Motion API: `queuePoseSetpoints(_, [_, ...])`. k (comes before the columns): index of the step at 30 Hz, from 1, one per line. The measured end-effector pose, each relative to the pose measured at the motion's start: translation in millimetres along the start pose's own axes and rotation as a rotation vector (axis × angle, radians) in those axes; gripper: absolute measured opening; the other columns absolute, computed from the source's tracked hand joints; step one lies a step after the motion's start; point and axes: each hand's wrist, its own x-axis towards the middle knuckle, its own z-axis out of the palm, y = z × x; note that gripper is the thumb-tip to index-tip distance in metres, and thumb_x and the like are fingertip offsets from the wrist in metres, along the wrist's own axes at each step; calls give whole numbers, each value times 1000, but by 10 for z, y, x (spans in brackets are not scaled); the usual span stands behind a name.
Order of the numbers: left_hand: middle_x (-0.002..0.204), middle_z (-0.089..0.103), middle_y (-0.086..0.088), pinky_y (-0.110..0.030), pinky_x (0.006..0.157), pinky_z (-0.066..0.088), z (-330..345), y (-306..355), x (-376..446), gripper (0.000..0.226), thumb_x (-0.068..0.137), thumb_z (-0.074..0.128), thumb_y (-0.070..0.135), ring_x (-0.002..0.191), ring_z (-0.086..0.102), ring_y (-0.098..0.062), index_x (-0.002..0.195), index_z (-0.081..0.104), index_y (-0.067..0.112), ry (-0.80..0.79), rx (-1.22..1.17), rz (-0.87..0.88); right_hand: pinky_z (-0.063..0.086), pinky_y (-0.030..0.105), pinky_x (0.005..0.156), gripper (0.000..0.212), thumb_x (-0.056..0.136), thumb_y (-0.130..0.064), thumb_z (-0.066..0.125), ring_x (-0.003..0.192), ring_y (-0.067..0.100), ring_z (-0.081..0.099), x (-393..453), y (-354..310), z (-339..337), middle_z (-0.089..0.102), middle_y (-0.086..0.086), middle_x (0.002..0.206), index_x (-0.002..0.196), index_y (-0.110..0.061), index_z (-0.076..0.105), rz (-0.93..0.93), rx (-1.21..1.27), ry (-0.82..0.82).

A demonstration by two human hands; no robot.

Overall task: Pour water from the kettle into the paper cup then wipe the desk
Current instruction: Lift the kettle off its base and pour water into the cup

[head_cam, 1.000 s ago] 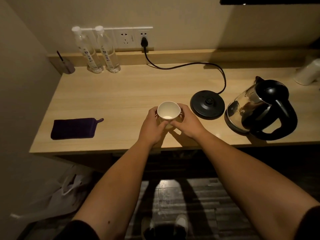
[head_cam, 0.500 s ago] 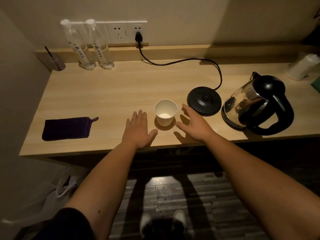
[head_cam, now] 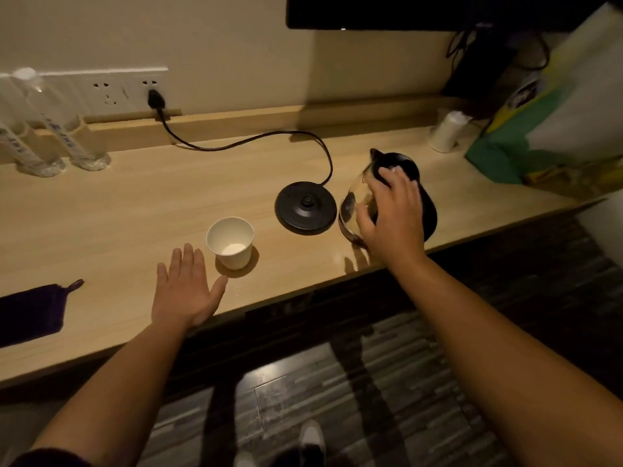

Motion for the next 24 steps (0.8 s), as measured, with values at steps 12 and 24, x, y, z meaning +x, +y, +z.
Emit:
queuePoseSetpoints(12, [161,-7,-12,-51,118,-1,3,-13,0,90,87,0,70,147,-11,-27,153,2,9,8,8,-15,44,16,61,38,78,-37,73,86,7,60,-148,675,93,58,-11,91,106,-20,54,708,567,102])
queuePoseSetpoints(24, [161,-12,-9,-50,118,-5,16,-9,0,89,87,0,70,146,-16,-25,152,-3,10,-4,3,-37,40,14,60,39,66,-48,77,78,-15,55,-15,183,-366,59,-16,87,95,-33,55,382,576,15])
